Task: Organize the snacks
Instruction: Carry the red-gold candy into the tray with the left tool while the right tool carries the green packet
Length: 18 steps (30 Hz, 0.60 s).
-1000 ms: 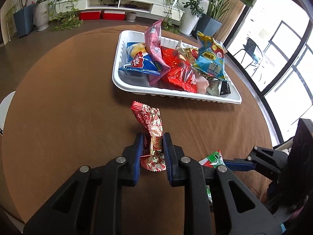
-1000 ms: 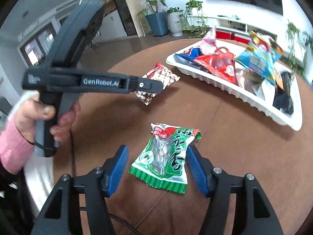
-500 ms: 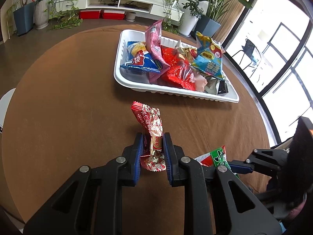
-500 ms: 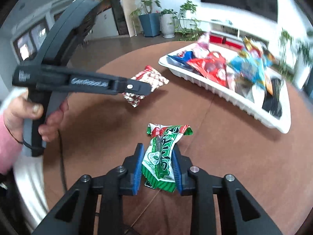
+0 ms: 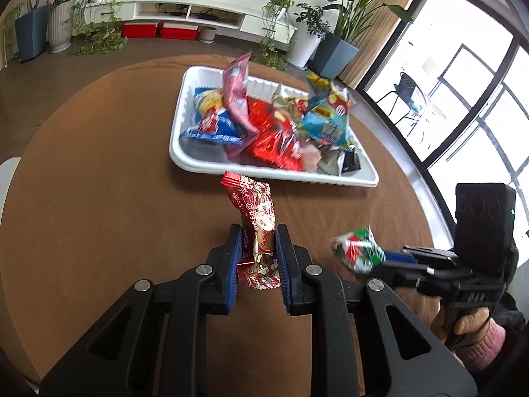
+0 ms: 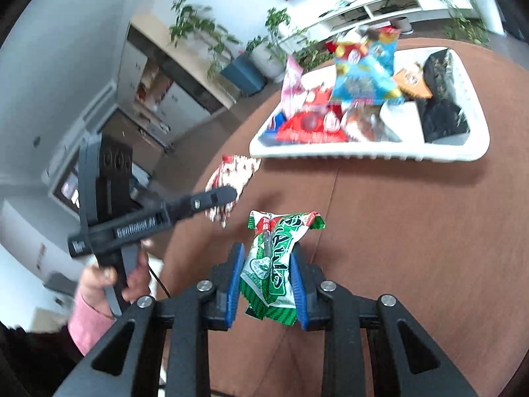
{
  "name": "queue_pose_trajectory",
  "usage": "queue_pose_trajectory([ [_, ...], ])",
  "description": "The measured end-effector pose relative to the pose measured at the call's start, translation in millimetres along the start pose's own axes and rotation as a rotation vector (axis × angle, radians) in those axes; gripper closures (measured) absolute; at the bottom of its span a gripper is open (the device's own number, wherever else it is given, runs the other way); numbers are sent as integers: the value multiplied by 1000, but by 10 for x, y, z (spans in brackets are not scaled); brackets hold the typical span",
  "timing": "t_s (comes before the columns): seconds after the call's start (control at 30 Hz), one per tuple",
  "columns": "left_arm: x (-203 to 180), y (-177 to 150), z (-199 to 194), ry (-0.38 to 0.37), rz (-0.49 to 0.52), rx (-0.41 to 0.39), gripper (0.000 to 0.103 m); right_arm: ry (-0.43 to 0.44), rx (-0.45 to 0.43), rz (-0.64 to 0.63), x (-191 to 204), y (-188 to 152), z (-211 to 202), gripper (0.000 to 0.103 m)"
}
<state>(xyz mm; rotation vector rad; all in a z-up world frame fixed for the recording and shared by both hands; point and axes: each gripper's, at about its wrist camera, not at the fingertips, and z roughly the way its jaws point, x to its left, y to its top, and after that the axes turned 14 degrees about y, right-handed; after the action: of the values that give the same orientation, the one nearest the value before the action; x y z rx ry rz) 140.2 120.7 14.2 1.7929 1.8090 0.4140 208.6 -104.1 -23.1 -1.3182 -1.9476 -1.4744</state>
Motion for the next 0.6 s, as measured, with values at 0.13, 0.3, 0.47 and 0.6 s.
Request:
queue_pose_trajectory([
  [0.13, -37, 115, -52, -14, 2, -15, 84, 22, -61, 9, -27, 207, -63, 74],
  [0.3, -77, 306, -62, -17, 11, -33, 84, 23, -119, -21, 26, 470, -81, 74],
  [0.47, -107, 490, -67, -13, 17, -48, 84, 18, -155, -47, 64, 760, -79, 74],
  [0.6, -149, 638, -36, -3, 32, -56, 84, 21, -169, -45, 57, 937, -39, 74],
])
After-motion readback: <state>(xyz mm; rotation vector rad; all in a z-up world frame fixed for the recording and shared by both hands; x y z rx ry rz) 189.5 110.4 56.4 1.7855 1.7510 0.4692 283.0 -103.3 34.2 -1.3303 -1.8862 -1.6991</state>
